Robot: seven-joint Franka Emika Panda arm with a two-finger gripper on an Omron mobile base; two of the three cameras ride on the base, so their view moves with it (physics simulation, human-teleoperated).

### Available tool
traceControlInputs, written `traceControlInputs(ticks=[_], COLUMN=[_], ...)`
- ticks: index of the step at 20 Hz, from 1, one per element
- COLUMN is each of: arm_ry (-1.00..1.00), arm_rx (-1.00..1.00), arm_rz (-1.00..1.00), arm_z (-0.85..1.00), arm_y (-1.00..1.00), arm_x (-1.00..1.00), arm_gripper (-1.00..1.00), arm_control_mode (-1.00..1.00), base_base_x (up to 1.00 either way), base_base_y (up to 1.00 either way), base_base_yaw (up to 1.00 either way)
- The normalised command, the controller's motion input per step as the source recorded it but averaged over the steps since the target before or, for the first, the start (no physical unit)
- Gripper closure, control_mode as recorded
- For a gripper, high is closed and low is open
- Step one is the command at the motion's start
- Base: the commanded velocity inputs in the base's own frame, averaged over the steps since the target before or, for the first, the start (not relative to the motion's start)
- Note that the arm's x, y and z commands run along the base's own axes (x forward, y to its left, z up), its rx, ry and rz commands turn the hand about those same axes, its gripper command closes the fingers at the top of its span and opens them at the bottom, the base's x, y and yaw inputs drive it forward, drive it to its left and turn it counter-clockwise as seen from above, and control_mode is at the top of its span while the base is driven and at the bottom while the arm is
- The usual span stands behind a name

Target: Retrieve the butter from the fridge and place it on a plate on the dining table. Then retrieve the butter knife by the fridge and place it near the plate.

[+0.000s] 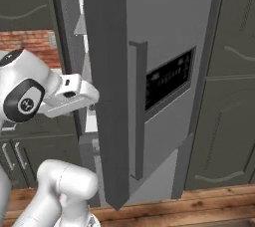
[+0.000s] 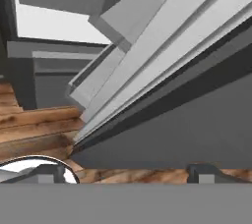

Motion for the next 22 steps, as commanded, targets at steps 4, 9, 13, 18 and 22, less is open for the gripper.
traceControlInputs(ticks=[4, 9, 13, 18, 22], arm_ry=[0.40, 0.40, 0.32, 0.18, 0.11], arm_rx=[-0.60, -0.49, -0.26, 0.00, 0.00], arm_rz=[-0.14, -0.11, -0.11, -0.17, -0.21], arm_z=[-0.07, -0.20, -0.32, -0.07, 0.00], arm_y=[0.88, 0.27, -0.25, -0.95, -0.98], arm_x=[0.62, 0.97, 0.90, 0.31, 0.00], arm_gripper=[-1.00, -1.00, -1.00, -1.00, -1.00], arm_control_mode=[-1.00, -1.00, -1.00, -1.00, -1.00], base_base_x=[0.00, 0.00, 0.00, 0.00, 0.00], base_base_y=[0.00, 0.00, 0.00, 0.00, 0.00], base_base_yaw=[0.00, 0.00, 0.00, 0.00, 0.00])
